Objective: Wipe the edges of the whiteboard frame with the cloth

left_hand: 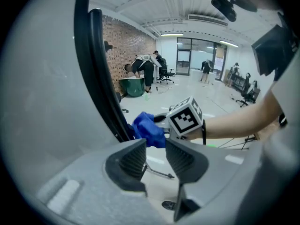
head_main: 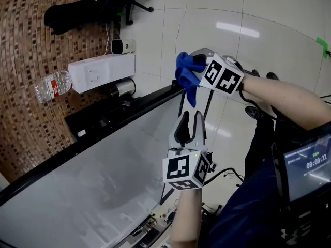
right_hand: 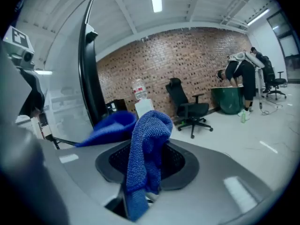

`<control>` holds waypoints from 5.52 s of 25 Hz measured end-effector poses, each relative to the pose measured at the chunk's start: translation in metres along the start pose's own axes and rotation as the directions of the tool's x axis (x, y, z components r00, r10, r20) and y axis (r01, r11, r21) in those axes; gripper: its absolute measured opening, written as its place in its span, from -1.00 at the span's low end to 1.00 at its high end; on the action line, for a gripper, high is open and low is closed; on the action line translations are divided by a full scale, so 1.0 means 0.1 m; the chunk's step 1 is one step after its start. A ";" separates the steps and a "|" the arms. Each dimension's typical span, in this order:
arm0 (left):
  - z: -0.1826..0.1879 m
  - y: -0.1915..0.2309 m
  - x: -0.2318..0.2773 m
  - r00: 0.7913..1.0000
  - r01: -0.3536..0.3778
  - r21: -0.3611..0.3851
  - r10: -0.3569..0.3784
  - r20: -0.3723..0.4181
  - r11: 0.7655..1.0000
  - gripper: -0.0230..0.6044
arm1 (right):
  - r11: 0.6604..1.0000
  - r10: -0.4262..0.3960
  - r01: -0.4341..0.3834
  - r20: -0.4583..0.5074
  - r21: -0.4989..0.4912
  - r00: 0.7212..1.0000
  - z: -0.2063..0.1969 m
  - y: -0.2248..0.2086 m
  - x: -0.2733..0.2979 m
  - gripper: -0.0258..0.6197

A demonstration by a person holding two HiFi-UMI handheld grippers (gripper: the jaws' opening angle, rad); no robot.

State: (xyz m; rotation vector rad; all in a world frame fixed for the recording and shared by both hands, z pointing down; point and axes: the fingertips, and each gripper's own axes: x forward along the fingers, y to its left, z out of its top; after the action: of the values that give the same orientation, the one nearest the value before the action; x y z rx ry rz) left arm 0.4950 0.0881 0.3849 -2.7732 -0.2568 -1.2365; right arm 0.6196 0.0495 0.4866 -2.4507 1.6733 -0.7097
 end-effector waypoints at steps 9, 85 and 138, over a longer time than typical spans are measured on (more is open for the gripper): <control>-0.07 0.03 0.05 1.000 0.010 0.000 -0.010 -0.009 1.000 -0.52 | 0.980 0.180 -0.197 0.309 0.023 0.934 0.54 0.32 -0.33 -0.51; -1.84 -0.25 1.84 0.977 0.161 0.236 -0.122 -0.173 0.958 -0.54 | 0.892 0.166 -0.185 0.080 0.413 0.983 -1.76 -0.23 0.46 -0.56; -3.17 -0.09 2.41 0.919 0.234 0.153 -0.167 -0.357 0.960 -0.53 | 0.759 0.040 0.214 -0.372 0.615 0.927 -4.01 -0.66 0.64 -0.56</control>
State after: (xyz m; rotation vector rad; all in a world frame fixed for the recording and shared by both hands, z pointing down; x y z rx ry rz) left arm 0.4202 0.0755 0.7759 -2.3636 -0.6076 -1.6169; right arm 0.5250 0.0909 0.8851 -1.9656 1.0987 -1.5399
